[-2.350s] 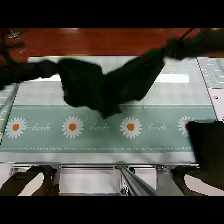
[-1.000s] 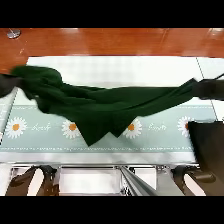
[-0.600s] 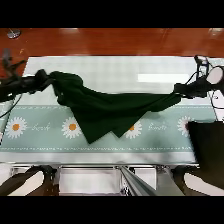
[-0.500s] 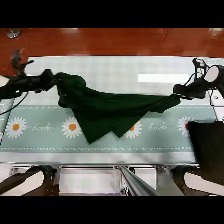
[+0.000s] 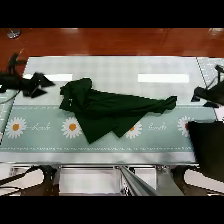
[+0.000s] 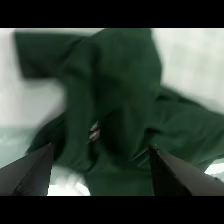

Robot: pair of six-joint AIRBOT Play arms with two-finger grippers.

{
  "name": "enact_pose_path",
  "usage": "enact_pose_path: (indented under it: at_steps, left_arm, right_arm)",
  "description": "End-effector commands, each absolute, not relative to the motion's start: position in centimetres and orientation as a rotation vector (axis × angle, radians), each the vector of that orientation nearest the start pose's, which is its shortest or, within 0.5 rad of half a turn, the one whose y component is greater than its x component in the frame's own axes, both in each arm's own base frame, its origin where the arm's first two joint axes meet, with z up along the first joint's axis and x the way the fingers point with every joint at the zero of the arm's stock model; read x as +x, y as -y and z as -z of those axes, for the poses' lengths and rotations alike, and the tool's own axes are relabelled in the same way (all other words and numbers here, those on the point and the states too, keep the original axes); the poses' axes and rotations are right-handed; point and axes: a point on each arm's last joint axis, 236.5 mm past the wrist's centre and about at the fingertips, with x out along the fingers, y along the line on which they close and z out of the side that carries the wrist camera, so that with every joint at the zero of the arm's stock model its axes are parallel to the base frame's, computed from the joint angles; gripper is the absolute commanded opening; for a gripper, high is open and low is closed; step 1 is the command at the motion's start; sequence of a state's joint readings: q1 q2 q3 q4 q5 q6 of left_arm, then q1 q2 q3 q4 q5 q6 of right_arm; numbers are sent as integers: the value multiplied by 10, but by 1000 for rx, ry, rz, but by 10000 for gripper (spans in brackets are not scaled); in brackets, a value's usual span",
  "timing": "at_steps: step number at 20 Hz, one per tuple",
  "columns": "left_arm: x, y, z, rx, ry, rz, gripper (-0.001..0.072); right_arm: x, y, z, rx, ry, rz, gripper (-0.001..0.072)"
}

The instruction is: Fold the shirts.

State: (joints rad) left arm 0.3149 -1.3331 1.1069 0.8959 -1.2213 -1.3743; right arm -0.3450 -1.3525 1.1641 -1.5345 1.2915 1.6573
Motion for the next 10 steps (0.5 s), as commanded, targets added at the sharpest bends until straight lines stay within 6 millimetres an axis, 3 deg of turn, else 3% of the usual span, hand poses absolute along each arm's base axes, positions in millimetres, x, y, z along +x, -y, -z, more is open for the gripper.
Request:
enact_pose_path:
  at_steps: [1,3,6,8,10]
  left_arm:
    - [309,17,30,-773,-1392,154,702]
    - [278,51,57,-894,-1404,196,701]
    - [268,97,74,-1074,-1344,255,701]
    - [267,115,85,-1026,-1327,270,701]
    - [280,131,90,-942,-1271,281,701]
  right_arm:
    - [318,99,41,578,-1343,291,621]
    - [311,69,56,657,-1311,210,621]
    - [309,40,65,762,-1301,133,621]
    - [311,37,63,765,-1295,113,620]
    - [310,36,63,762,-1299,104,620]
